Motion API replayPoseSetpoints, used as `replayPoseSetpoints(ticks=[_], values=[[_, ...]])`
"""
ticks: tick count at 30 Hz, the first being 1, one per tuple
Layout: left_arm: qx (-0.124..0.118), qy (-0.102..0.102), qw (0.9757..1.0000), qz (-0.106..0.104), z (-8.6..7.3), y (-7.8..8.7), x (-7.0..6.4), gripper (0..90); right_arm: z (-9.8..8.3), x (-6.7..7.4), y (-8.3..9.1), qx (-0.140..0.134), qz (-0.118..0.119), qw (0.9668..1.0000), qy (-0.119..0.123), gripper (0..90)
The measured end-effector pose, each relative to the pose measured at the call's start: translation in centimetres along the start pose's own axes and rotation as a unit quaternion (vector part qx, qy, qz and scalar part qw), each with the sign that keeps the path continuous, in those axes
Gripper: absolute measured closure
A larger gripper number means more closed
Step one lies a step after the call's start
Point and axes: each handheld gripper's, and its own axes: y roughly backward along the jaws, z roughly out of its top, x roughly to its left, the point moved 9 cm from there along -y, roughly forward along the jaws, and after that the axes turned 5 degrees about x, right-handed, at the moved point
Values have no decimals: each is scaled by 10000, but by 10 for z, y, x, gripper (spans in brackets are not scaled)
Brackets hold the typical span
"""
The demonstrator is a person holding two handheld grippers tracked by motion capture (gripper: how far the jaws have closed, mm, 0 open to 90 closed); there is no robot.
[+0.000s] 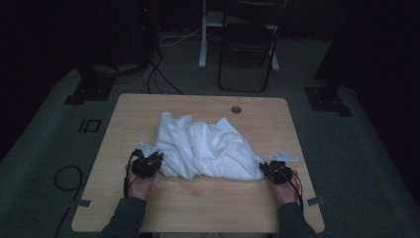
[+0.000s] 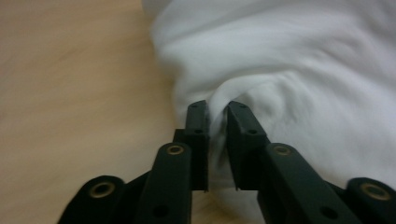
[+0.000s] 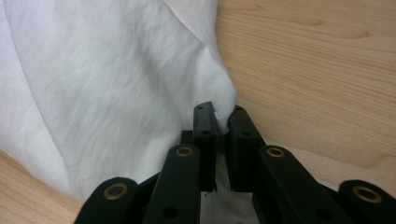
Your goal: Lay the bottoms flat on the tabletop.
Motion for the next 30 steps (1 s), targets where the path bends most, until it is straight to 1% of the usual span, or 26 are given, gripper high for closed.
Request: replayPoseSetpoints(ticks=[1, 3, 5, 6, 8, 9, 10, 11, 13, 15, 17, 19, 21, 23, 24, 26, 28, 30], values=[[58, 44, 10000, 46, -7, 1, 7, 745, 0, 0, 0, 0, -2, 10000, 2, 839], [155, 153, 9998, 47, -21, 4, 16, 708, 0, 0, 0, 1, -10, 10000, -5, 838], [202, 240, 9995, 16, -33, 7, 21, 687, 0, 0, 0, 1, -18, 10000, -12, 838], [218, 270, 9994, -17, -39, 8, 20, 679, 0, 0, 0, 5, -31, 10000, -5, 838], [247, 246, 9994, -71, -47, 10, 16, 657, 0, 0, 0, 14, -59, 10000, 18, 838], [247, 246, 9994, -71, -47, 10, 16, 650, 0, 0, 0, 14, -59, 10000, 18, 838], [291, 164, 9994, -119, -54, 11, 10, 641, 0, 0, 1, 26, -97, 9999, 27, 838], [296, 149, 9993, -147, -56, 11, 8, 634, 0, 0, 1, 24, -113, 9999, 28, 839], [308, 122, 9993, -158, -56, 12, 5, 629, 0, -1, 1, 25, -129, 9999, 34, 840], [257, 60, 9995, -159, -53, 13, 2, 613, 0, -3, 2, 44, -258, 9996, 70, 859], [121, 70, 9996, -247, -44, 18, -4, 602, -1, -7, 3, 81, -420, 9990, 96, 869], [6, 74, 9995, -319, -37, 22, -8, 594, -2, -12, 5, 78, -490, 9988, 35, 874], [-69, 17, 9993, -364, -31, 26, -12, 577, -1, -16, 7, 68, -552, 9985, -11, 877], [-160, 14, 9992, -377, -24, 31, -13, 562, 0, -21, 9, 60, -740, 9972, -6, 880], [-202, 15, 9989, -415, -22, 34, -13, 561, 0, -24, 12, 58, -862, 9963, -29, 883], [-240, 20, 9988, -420, -19, 36, -14, 560, 0, -34, 18, 47, -1101, 9938, -136, 885], [-306, -10, 9986, -433, -15, 44, -14, 544, 0, -42, 23, 18, -1155, 9928, -309, 884], [-394, -18, 9982, -451, -11, 51, -15, 542, -1, -46, 27, 13, -1130, 9929, -373, 875]])
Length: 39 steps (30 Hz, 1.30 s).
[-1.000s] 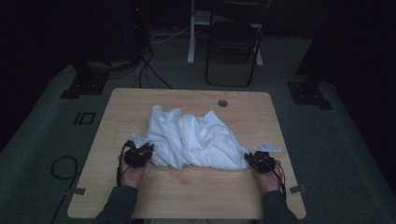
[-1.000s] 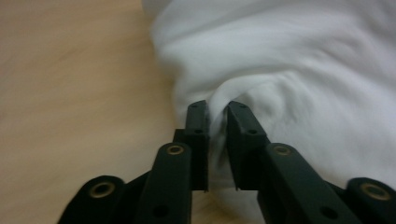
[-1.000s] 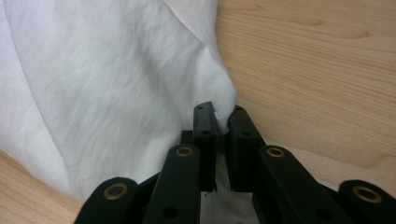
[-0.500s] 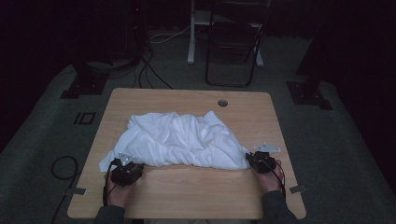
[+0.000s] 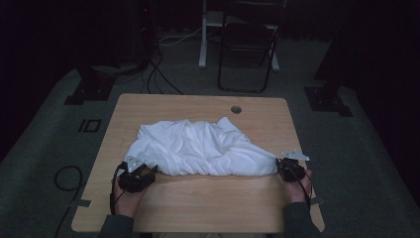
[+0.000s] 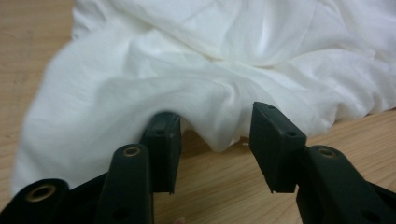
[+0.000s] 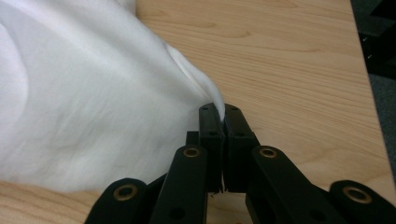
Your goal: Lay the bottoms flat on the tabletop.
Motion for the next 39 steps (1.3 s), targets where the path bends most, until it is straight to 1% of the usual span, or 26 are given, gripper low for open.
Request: replayPoseSetpoints(ticks=[3, 4, 6, 10, 11, 12, 14, 17, 19, 22, 24, 25, 26, 27, 28, 29, 30, 31, 32, 33, 34, 35, 36, 37, 38, 39], values=[[-70, 26, 10000, -9, 4, 7, 0, 527, 2, 1, 4, -33, 21, 10000, 4, 833], [-181, 30, 9998, -16, 9, 13, 1, 526, 7, 1, 9, -104, -27, 9999, 16, 753], [-239, -6, 9997, 1, 13, 19, 2, 512, 14, 3, 16, -241, 26, 9997, 5, 678], [-214, -26, 9998, 27, 22, 16, 5, 507, 32, 15, 30, -494, 253, 9984, 92, 621], [-214, -26, 9998, 27, 22, 16, 5, 497, 32, 15, 30, -494, 253, 9984, 92, 621], [-148, 18, 9999, 15, 27, 6, 8, 491, 41, 27, 33, -606, 401, 9972, 203, 609], [-82, 43, 10000, 25, 33, -8, 10, 476, 50, 42, 33, -657, 550, 9958, 330, 593], [18, 15, 9999, 126, 46, -31, 13, 418, 62, 66, 28, -686, 779, 9933, 514, 548], [39, 1, 9999, 168, 57, -46, 13, 365, 71, 79, 22, -691, 859, 9922, 583, 514], [103, -74, 9998, 178, 74, -65, 9, 302, 88, 95, 12, -741, 1052, 9904, 499, 440], [277, -124, 9995, 87, 82, -80, 4, 248, 99, 105, 4, -685, 1208, 9895, 387, 384], [277, -124, 9995, 87, 82, -80, 4, 243, 99, 105, 4, -685, 1208, 9895, 387, 384], [301, -178, 9993, 147, 91, -92, 1, 221, 110, 111, -5, -671, 1129, 9908, 332, 338], [301, -178, 9993, 147, 91, -92, 1, 189, 110, 111, -5, -671, 1129, 9908, 332, 338], [381, -152, 9991, 120, 98, -104, -2, 189, 118, 115, -14, -628, 1047, 9922, 265, 318], [381, -152, 9991, 120, 98, -104, -2, 189, 118, 115, -14, -628, 1047, 9922, 265, 318], [544, -159, 9981, 261, 100, -117, -2, 189, 123, 118, -25, -522, 1074, 9927, 147, 305], [544, -159, 9981, 261, 100, -117, -2, 190, 123, 118, -25, -522, 1074, 9927, 147, 305], [799, -127, 9963, 302, 94, -131, -1, 214, 123, 121, -40, -332, 1082, 9935, 91, 311], [799, -127, 9963, 302, 94, -131, -1, 294, 123, 121, -40, -332, 1082, 9935, 91, 311], [1052, -156, 9939, 274, 85, -138, -1, 294, 120, 122, -47, -181, 1122, 9935, 81, 327], [1180, -207, 9926, 215, 78, -139, -2, 485, 112, 124, -56, 50, 1181, 9929, 91, 373], [1247, -288, 9917, 160, 73, -138, -2, 625, 107, 125, -58, 158, 1237, 9921, 127, 432], [1255, -300, 9916, 127, 69, -136, -2, 721, 102, 126, -59, 261, 1281, 9912, 202, 543], [1207, -280, 9923, 56, 67, -131, -1, 809, 98, 125, -56, 330, 1322, 9902, 302, 658], [1146, -249, 9931, -30, 65, -123, 1, 864, 95, 123, -53, 339, 1323, 9900, 355, 741]])
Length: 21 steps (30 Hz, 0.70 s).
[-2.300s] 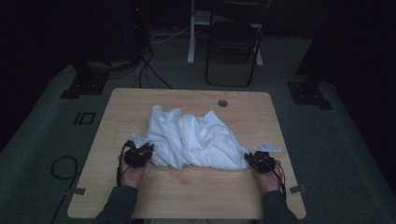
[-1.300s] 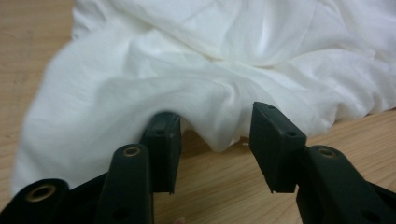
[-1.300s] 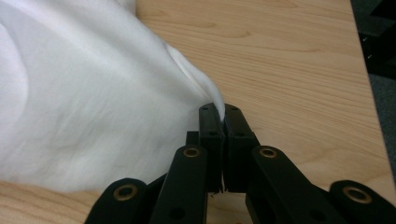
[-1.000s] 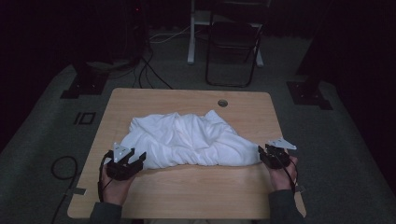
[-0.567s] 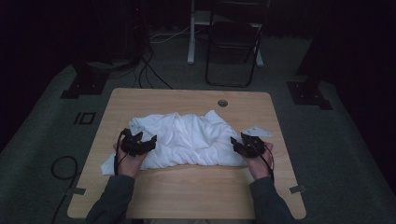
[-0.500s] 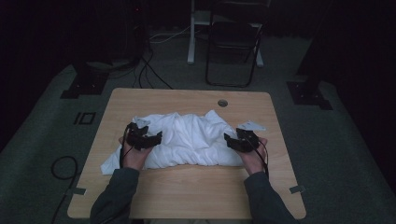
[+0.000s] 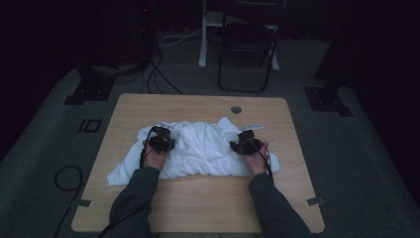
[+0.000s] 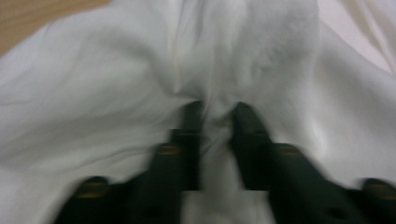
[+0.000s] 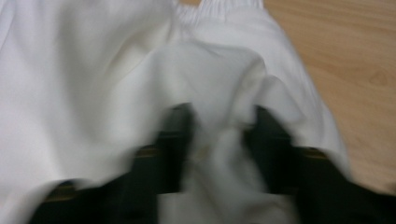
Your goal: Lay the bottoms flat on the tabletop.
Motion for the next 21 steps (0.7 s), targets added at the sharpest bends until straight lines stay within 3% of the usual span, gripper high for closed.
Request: replayPoseSetpoints(ticks=[3, 7, 8, 9, 10, 11, 13, 14, 15, 16, 17, 19, 21], values=[[-285, 1, 9995, -153, -12, 30, 0, 882, -8, -1, 23, -111, 215, 9997, -22, 829], [-643, -125, 9975, -250, -39, 70, -6, 884, -28, 4, 62, -280, 220, 9984, 435, 835], [-735, -56, 9968, -306, -48, 78, -8, 885, -34, 6, 71, -339, 227, 9978, 514, 835], [-761, -56, 9965, -344, -58, 85, -10, 885, -41, 7, 80, -386, 246, 9973, 567, 835], [-761, -56, 9965, -344, -58, 85, -10, 885, -41, 7, 80, -386, 246, 9973, 567, 835], [-783, -154, 9961, -378, -81, 95, -17, 886, -58, 9, 99, -491, 289, 9964, 628, 836], [-782, -61, 9954, -557, -104, 101, -28, 888, -74, 12, 111, -512, 340, 9958, 674, 837], [-713, -110, 9959, -545, -115, 102, -33, 888, -84, 14, 116, -479, 329, 9956, 739, 837], [-713, -110, 9959, -545, -115, 102, -33, 891, -95, 17, 120, -445, 321, 9954, 790, 837], [-552, -140, 9967, -575, -136, 101, -44, 897, -107, 20, 123, -381, 293, 9952, 858, 837], [-424, -140, 9971, -610, -146, 100, -46, 891, -118, 21, 124, -306, 195, 9950, 927, 837], [-372, -82, 9974, -613, -156, 101, -47, 795, -139, 23, 126, -166, 179, 9954, 928, 834], [-482, -70, 9970, -604, -156, 109, -43, 698, -155, 23, 128, -58, 276, 9956, 899, 774]])
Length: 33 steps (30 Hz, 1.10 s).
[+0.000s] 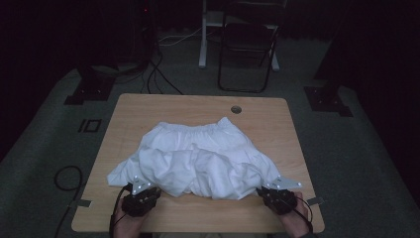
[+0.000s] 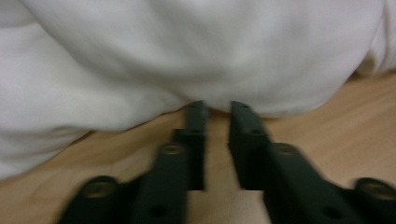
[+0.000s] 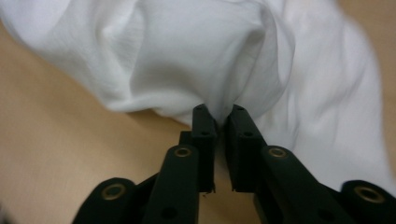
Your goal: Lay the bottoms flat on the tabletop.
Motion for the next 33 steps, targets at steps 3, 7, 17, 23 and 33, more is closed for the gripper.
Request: replayPoseSetpoints(ticks=[3, 7, 17, 23, 33], values=[[-378, 59, 9992, 95, 19, 18, 8, 598, 1, -7, 13, -248, -5, 9997, -90, 559], [-831, 91, 9959, 335, 53, 30, 19, 513, 30, -25, 39, -879, -168, 9956, -270, 476], [15, 449, 9988, 211, 90, -50, 39, 227, 84, -41, -34, -484, -145, 9978, -425, 371], [497, 164, 9986, -62, 58, -73, 22, 622, 62, -25, -85, 422, 70, 9984, -370, 573], [-31, 26, 9999, -162, 15, 8, 12, 866, 8, -11, 5, 3, 8, 9998, -215, 852]])
